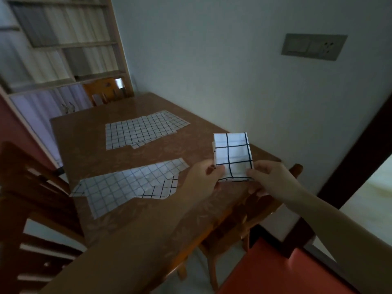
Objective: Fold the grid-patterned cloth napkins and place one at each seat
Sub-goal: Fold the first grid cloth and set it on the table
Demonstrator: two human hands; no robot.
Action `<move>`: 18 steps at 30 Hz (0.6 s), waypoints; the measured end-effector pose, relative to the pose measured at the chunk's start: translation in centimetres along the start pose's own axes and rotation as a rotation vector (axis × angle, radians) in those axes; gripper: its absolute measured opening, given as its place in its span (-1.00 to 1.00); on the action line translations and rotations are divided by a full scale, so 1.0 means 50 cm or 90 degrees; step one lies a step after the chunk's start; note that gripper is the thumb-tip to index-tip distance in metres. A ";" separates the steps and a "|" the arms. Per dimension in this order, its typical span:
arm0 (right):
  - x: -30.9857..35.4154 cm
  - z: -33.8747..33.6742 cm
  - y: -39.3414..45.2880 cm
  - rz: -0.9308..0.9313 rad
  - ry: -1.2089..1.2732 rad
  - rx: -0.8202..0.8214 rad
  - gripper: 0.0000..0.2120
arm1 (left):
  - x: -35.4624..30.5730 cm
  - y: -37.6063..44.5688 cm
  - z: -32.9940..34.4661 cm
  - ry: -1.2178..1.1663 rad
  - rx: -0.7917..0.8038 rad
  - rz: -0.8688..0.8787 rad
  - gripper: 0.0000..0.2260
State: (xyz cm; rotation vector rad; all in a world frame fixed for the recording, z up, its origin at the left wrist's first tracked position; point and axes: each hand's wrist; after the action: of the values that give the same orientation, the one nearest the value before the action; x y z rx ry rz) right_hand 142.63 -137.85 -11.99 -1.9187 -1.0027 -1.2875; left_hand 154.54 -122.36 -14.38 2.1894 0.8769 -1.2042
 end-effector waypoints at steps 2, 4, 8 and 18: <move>-0.010 -0.003 0.042 0.025 -0.026 -0.004 -0.78 | 0.018 0.037 0.011 -0.044 0.026 -0.024 -0.87; -0.018 -0.008 0.090 0.038 -0.057 -0.026 -0.74 | 0.039 0.078 0.024 -0.078 0.064 -0.028 -0.86; -0.038 -0.025 0.194 0.035 -0.102 -0.059 -0.76 | 0.065 0.158 0.051 -0.120 0.097 -0.066 -0.80; -0.081 -0.016 0.408 0.026 -0.088 0.066 -0.78 | 0.114 0.295 0.083 -0.072 -0.036 -0.170 -0.77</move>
State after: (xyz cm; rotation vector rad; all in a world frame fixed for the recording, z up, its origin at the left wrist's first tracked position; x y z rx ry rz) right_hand 158.57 -150.24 -17.03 -1.9595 -1.0720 -1.0706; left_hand 165.30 -133.41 -19.74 1.9837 1.1669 -1.3926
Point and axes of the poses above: each hand's wrist, its own y-axis towards the middle knuckle, its own z-axis out of the palm, x = y × z, and after that the axes turned 6 degrees about y, right-handed
